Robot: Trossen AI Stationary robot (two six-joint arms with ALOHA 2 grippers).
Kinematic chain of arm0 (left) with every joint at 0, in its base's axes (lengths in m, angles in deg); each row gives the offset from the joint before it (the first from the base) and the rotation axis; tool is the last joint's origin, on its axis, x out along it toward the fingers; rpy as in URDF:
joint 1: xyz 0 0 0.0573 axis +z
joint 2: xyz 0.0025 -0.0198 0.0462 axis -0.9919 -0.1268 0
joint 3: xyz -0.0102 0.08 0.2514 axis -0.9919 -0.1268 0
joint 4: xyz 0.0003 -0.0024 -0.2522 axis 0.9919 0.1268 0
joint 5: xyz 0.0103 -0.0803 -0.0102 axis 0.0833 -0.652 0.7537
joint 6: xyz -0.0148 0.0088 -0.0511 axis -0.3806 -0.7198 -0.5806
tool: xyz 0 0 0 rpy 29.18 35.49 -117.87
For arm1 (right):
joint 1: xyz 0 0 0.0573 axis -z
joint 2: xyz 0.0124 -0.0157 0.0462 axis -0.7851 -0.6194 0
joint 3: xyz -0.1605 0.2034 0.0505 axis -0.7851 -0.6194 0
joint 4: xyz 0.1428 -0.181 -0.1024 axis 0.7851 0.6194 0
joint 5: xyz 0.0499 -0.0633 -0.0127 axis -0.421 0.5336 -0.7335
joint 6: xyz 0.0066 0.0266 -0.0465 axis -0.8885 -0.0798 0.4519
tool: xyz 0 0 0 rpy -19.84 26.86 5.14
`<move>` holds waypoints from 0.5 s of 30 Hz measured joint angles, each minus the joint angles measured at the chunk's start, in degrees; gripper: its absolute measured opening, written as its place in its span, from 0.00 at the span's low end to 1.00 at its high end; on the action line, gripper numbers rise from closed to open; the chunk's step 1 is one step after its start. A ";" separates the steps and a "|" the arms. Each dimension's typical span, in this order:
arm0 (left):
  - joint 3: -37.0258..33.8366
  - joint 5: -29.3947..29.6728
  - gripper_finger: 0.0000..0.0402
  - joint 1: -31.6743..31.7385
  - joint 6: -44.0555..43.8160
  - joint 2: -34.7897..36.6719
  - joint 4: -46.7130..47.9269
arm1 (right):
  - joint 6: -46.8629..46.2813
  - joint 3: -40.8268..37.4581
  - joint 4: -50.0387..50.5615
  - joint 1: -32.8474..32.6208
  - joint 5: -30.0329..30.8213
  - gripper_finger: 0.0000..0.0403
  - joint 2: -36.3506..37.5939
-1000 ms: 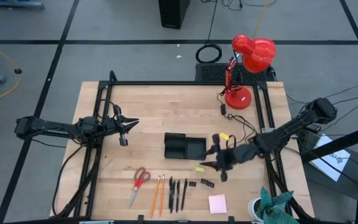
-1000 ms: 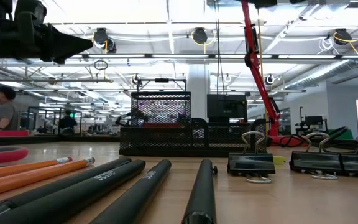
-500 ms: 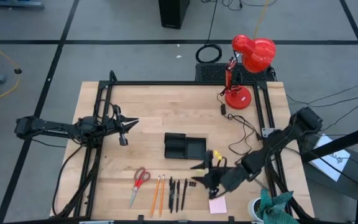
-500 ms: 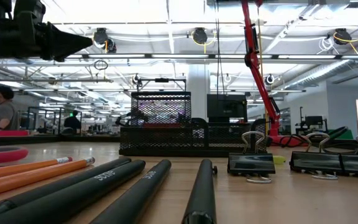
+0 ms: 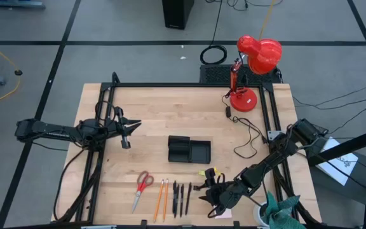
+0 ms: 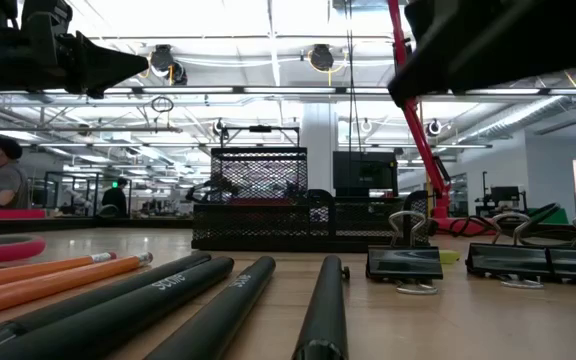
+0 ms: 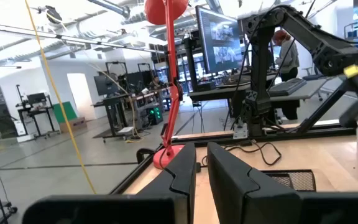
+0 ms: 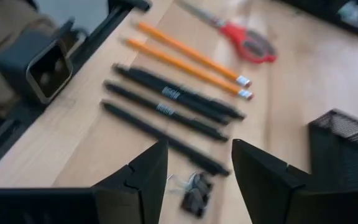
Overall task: Pick and place office supplies into organizer
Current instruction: Put the black binder clip into the black desk organizer
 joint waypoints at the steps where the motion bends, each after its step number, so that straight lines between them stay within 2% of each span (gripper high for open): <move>1: 0.00 0.00 0.12 0.00 -0.01 -0.02 0.00 | 0.01 0.00 -0.08 -0.01 -0.22 0.42 -0.47; 15: 0.00 0.00 0.12 0.02 -0.18 0.00 0.02 | -0.24 -0.04 -2.58 1.99 -0.15 0.42 -2.62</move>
